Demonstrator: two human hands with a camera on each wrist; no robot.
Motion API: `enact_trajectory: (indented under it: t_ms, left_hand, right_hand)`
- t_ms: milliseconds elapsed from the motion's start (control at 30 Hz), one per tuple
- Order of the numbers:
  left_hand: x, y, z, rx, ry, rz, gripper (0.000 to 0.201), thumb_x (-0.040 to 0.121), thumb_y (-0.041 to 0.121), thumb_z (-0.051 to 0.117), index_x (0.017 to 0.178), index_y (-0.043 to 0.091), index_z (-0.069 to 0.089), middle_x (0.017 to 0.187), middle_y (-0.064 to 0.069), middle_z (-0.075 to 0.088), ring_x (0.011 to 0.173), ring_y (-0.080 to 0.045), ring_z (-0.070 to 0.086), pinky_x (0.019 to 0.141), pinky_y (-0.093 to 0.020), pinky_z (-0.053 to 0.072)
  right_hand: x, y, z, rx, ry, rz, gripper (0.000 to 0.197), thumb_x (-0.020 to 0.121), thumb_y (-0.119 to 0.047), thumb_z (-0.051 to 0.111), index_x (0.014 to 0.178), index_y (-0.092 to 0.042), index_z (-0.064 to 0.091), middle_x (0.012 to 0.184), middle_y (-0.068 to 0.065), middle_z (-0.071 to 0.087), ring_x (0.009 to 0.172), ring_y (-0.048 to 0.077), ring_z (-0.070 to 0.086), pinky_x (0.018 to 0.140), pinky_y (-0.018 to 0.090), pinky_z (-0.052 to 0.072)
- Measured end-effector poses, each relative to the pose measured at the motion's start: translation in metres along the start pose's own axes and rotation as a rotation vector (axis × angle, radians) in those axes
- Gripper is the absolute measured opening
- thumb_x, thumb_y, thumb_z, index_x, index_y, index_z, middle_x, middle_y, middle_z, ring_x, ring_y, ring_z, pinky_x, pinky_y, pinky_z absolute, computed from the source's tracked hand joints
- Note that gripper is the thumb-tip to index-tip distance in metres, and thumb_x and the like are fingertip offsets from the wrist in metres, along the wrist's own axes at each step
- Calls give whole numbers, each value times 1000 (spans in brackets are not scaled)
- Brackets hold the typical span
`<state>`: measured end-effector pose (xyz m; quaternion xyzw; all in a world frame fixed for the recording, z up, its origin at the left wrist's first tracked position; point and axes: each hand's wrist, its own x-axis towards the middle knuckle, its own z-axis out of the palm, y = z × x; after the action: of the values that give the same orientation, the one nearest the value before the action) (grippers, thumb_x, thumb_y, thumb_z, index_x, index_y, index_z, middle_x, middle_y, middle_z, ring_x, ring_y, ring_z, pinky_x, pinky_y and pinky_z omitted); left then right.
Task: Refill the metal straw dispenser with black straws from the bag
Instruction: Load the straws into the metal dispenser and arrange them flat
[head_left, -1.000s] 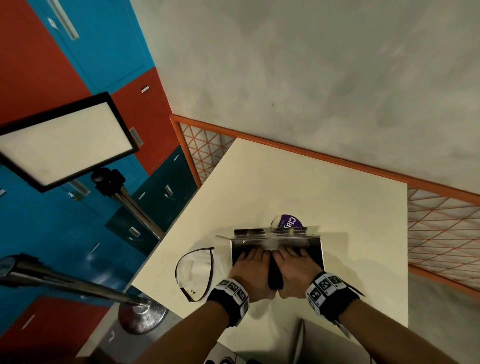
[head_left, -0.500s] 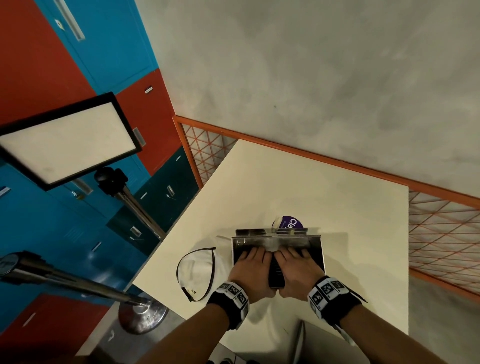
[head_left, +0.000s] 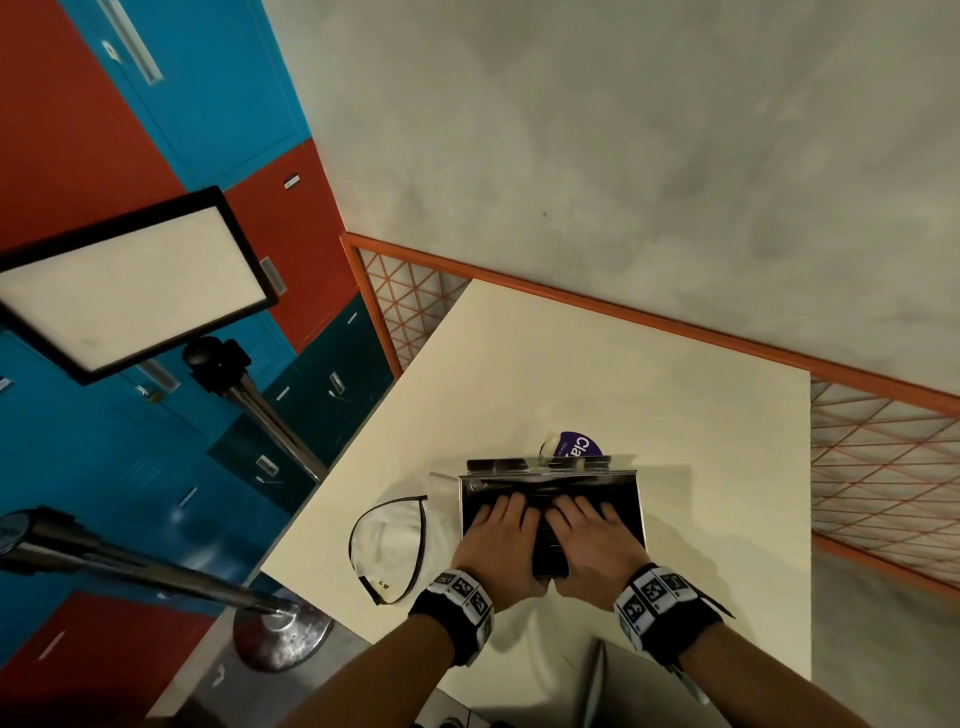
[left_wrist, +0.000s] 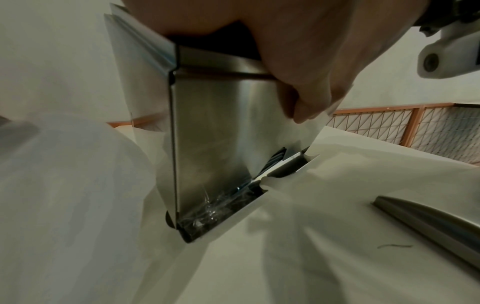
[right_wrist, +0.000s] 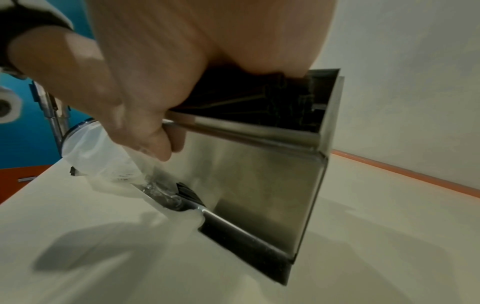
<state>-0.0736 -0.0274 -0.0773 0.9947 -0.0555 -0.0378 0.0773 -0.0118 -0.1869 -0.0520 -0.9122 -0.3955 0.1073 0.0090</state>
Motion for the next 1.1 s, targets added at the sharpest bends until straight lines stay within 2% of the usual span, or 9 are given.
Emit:
enact_trajectory:
  t_ms: [200, 333, 433, 567, 700, 833, 1100]
  left_hand:
    - [1, 0, -1, 33, -50, 3, 68, 67, 61, 56, 120, 18, 51, 120, -4, 53, 108, -26, 53, 95, -43, 46]
    - [3, -1, 0, 28, -55, -1, 67, 66, 61, 56, 118, 18, 51, 115, -3, 57, 104, -26, 56, 93, -42, 47]
    - [4, -2, 2, 27, -62, -3, 66, 66, 60, 57, 118, 18, 51, 115, -3, 59, 103, -26, 58, 93, -42, 47]
    - [7, -2, 2, 6, -102, -9, 75, 66, 61, 62, 126, 17, 49, 125, -6, 58, 112, -28, 56, 98, -44, 45]
    - [10, -5, 1, -12, -112, -10, 87, 65, 62, 66, 136, 15, 46, 140, -7, 50, 127, -29, 48, 107, -46, 42]
    - [11, -4, 0, 1, -106, -17, 80, 66, 63, 61, 130, 17, 47, 130, -4, 47, 121, -26, 45, 103, -47, 41]
    - [6, -2, 3, 23, -81, -10, 73, 69, 63, 55, 126, 18, 49, 126, -4, 54, 115, -26, 50, 100, -44, 42]
  right_hand:
    - [2, 2, 1, -33, -66, -11, 65, 61, -50, 52, 119, -22, 51, 120, -1, 51, 110, 23, 50, 88, 43, 43]
    - [4, 4, 2, -41, -83, -11, 64, 60, -50, 55, 118, -22, 52, 116, -1, 54, 108, 23, 52, 87, 44, 43]
    - [6, 5, 3, -50, -107, -16, 66, 64, -50, 55, 124, -22, 47, 123, -1, 52, 115, 23, 49, 92, 44, 39]
    - [9, 5, 1, -28, -147, -9, 75, 68, -52, 58, 134, -22, 38, 139, 1, 41, 127, 24, 40, 101, 48, 33]
    - [13, 6, -2, -14, -192, 14, 84, 67, -52, 61, 141, -23, 32, 153, 2, 30, 135, 25, 34, 106, 50, 28]
    - [12, 6, -1, -34, -151, 11, 78, 67, -50, 62, 136, -23, 37, 142, -1, 37, 128, 24, 36, 101, 48, 33]
    - [6, 6, 5, -72, -111, -13, 68, 68, -47, 57, 130, -21, 46, 133, 0, 45, 123, 26, 41, 98, 50, 36]
